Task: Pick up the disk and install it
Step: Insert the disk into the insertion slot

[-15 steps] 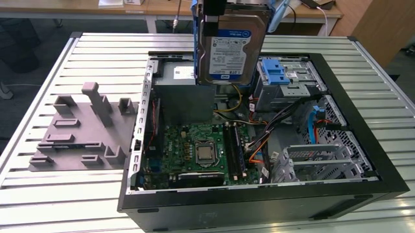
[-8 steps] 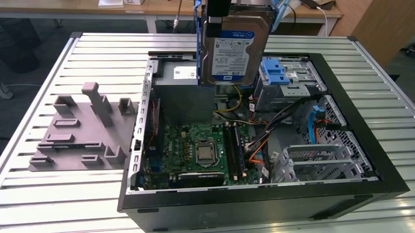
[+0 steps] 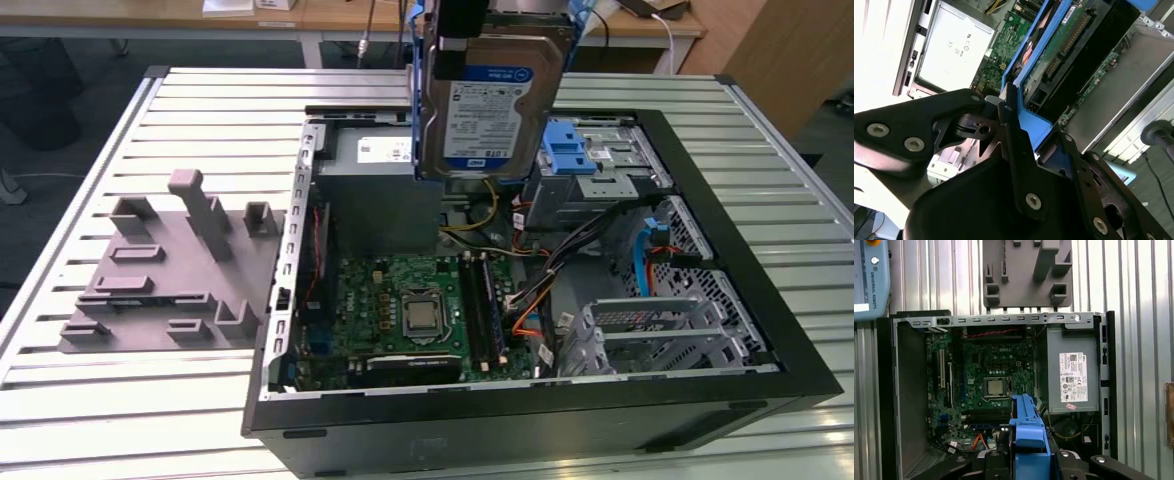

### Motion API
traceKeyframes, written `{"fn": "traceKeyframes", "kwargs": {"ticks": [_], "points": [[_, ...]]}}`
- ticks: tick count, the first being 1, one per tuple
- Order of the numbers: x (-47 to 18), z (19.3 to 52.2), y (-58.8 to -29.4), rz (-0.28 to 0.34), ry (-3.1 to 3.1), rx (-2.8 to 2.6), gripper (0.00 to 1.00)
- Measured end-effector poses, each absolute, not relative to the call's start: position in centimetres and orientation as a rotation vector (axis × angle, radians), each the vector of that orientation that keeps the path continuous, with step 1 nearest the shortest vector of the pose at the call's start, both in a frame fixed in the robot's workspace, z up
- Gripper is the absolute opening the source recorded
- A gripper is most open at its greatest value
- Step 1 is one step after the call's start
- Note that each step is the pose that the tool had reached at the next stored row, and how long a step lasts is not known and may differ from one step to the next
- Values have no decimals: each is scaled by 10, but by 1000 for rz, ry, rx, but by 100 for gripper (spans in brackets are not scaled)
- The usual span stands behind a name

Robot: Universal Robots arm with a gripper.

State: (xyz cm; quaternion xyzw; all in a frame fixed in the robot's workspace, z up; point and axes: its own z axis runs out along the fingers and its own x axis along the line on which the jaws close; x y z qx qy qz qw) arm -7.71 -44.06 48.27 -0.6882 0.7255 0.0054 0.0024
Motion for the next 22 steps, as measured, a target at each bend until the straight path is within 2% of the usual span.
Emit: {"fn": "traceKeyframes", "kwargs": {"ticks": [22], "points": [[-76, 483, -458, 17, 2276, -2159, 36]]}}
